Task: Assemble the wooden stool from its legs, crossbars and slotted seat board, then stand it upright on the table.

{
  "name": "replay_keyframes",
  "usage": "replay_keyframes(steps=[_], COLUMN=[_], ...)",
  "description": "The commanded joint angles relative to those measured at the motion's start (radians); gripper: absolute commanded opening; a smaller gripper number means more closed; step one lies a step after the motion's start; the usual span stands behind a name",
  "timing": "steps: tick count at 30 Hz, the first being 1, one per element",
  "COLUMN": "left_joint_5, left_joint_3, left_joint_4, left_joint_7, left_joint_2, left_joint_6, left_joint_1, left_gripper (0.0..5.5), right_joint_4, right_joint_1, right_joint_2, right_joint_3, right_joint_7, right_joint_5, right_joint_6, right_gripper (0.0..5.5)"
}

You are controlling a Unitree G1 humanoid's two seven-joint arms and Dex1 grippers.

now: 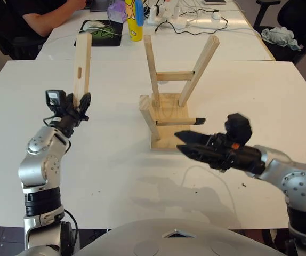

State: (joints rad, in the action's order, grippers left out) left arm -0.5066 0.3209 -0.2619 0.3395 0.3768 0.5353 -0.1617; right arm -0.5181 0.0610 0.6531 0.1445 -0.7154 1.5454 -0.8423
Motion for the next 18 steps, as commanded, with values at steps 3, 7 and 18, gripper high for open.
replay_keyframes(steps=[3, 7, 18], left_joint_5=[-0.491, -0.639, -0.684], left_joint_3=[0.121, 0.059, -0.113], left_joint_4=[-0.158, -0.106, 0.015], left_joint_7=[0.161, 0.206, 0.508], left_joint_2=[0.19, 0.219, 0.326], left_joint_6=[0.184, 0.282, 0.432], left_joint_1=[-0.342, -0.452, -0.491], left_gripper=[2.06, 2.06, 2.06], right_joint_4=[0.151, 0.187, 0.311], right_joint_1=[0.353, 0.405, 0.508], right_joint_2=[0.007, -0.023, -0.002], right_joint_3=[0.062, 0.019, 0.024], right_joint_7=[0.219, 0.234, 0.048], right_joint_5=[0.24, 0.121, -0.078], right_joint_6=[0.062, 0.064, 0.017], right_gripper=[3.81, 4.43, 5.02])
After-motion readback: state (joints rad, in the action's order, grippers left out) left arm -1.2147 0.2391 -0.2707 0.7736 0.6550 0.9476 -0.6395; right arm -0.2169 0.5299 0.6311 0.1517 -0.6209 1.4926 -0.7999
